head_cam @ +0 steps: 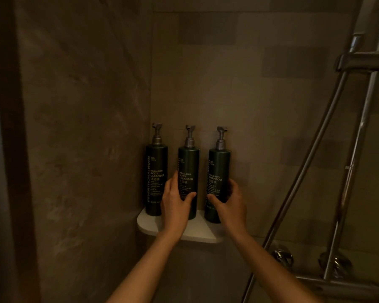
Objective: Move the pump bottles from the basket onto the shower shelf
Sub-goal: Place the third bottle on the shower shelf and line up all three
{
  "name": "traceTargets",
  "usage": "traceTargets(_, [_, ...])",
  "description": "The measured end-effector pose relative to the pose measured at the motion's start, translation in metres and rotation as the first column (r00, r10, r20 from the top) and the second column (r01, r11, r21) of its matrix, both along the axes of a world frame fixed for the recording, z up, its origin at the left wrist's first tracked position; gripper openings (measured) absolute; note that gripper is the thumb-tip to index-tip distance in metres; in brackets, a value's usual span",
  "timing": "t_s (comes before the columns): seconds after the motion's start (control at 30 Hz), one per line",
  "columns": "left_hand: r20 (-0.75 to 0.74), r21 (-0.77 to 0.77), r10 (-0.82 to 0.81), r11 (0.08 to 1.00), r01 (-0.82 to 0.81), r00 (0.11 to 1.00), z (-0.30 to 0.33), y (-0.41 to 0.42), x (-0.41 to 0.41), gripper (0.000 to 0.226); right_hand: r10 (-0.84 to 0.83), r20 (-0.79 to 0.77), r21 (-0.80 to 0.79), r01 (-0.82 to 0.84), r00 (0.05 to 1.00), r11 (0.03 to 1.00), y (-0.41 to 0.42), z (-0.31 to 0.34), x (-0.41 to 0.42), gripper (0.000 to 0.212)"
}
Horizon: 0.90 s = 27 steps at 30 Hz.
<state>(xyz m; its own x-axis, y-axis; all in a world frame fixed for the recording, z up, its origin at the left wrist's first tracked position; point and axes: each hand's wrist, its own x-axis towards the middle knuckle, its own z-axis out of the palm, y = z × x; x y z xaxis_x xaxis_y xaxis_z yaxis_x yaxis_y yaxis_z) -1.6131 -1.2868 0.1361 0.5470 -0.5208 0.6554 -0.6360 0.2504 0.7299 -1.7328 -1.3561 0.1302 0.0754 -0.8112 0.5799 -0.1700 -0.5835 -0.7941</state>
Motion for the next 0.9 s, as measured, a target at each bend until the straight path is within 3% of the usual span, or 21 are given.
traceTargets(0.33, [-0.010,-0.008,0.019,1.000,-0.019,1.000,-0.003,-0.004,0.000,0.077,-0.068,-0.013,-0.007,0.067,0.998,0.998,0.003,-0.001,0.003,0.072])
traceTargets(0.9, [-0.035,0.016,-0.013,1.000,0.013,0.999,-0.007,-0.007,0.003,0.077,0.064,-0.012,0.051,-0.063,0.998,0.997,0.000,-0.007,-0.002,0.064])
